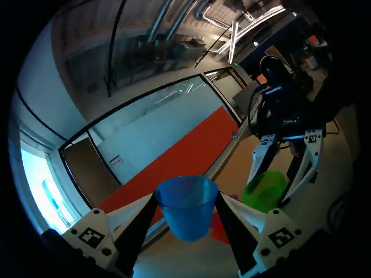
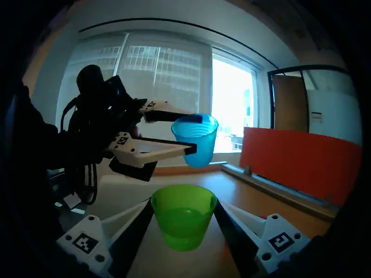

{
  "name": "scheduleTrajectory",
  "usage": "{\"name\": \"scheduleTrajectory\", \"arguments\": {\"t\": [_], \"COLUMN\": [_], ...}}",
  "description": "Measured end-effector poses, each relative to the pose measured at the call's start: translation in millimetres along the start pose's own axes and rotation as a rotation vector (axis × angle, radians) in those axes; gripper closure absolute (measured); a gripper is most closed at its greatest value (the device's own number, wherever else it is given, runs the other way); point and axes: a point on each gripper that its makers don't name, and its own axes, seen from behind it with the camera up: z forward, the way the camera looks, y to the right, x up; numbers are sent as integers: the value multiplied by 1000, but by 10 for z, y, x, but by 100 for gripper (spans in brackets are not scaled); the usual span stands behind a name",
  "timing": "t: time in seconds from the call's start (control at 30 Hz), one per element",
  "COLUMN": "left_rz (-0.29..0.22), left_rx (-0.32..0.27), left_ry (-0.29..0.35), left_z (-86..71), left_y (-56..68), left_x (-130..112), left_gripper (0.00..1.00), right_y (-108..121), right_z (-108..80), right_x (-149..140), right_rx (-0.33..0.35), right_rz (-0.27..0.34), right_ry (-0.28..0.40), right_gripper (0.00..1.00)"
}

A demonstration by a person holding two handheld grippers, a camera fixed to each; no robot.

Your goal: Pour water

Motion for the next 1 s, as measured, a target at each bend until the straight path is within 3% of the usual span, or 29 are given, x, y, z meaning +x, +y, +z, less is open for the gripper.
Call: {"name": "scheduleTrajectory", "arguments": {"t": [0.63,0.87,1.0], "left_rz": [-456,-571,-597], "left_rx": [-15,-26,-33], "left_ry": [-8,-35,-49], "left_z": [-54,-48,-43], "left_y": [-99,-80,-64], "left_x": [-164,-308,-367], "left_gripper": [14,14,14], "right_y": [2,-3,-11], "right_z": [-14,-23,-32], "right_x": [87,123,127], "right_rx": [-5,-9,-9], "right_rz": [-20,-22,-25], "right_ry": [6,8,4], "right_gripper": [8,8,8]}}
